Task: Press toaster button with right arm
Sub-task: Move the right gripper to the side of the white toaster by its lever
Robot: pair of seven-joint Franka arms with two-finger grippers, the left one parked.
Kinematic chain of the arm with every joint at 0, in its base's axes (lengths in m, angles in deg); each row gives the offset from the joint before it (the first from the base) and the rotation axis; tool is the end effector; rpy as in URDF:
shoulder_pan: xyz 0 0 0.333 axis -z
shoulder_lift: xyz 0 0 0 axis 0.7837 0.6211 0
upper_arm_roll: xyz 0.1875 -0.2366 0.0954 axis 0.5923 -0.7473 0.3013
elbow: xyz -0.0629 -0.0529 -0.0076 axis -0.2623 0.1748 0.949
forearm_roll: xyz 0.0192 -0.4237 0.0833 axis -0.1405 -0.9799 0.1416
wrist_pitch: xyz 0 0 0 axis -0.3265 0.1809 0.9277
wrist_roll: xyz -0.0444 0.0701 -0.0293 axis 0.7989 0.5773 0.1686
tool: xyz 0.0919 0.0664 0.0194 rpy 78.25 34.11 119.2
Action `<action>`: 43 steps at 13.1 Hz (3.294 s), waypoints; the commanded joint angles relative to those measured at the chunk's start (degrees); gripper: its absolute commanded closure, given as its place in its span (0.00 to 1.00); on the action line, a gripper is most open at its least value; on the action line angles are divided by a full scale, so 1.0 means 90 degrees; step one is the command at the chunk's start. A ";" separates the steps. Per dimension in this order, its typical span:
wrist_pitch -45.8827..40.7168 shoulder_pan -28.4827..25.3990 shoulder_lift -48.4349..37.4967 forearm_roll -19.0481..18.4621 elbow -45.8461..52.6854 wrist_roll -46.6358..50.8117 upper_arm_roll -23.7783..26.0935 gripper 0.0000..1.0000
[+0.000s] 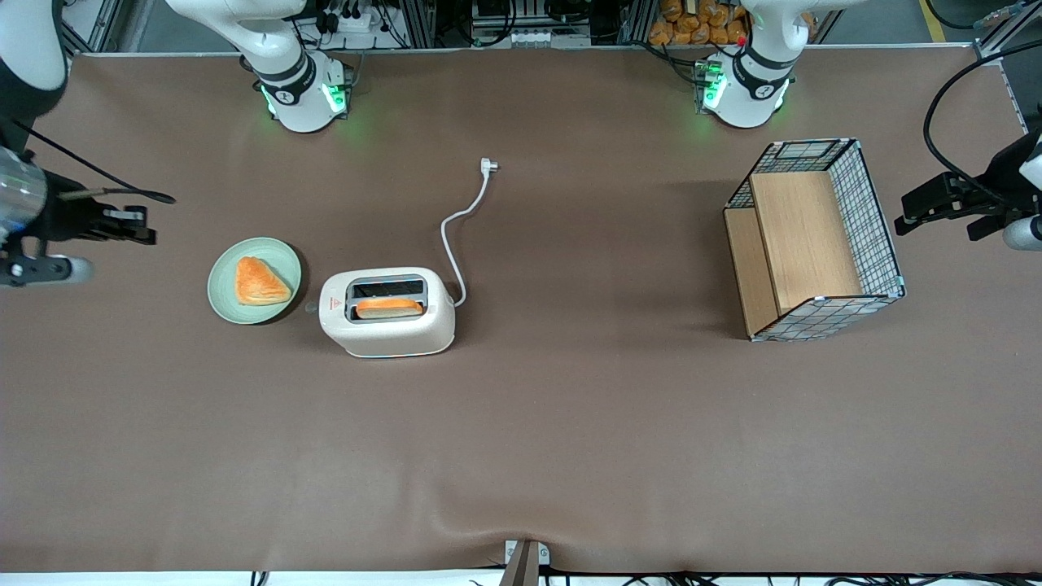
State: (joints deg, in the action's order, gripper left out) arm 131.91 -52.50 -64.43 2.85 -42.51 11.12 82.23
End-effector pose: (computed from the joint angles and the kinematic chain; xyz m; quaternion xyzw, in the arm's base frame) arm 0.6148 0.0020 0.5347 -0.9907 -0.0218 0.1192 0.0615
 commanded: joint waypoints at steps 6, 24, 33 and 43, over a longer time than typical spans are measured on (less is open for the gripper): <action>0.0696 0.0080 0.0347 0.0861 -0.0735 -0.0065 0.0040 1.00; 0.3256 -0.0056 0.0982 0.3147 -0.2484 -0.1188 0.0050 1.00; 0.3490 -0.0047 0.1226 0.3528 -0.2484 -0.1208 0.0050 1.00; 0.3636 -0.0076 0.1334 0.3557 -0.2552 -0.1383 0.0050 1.00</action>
State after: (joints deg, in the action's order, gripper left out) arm 163.43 -52.95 -52.34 33.08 -64.42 0.58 82.72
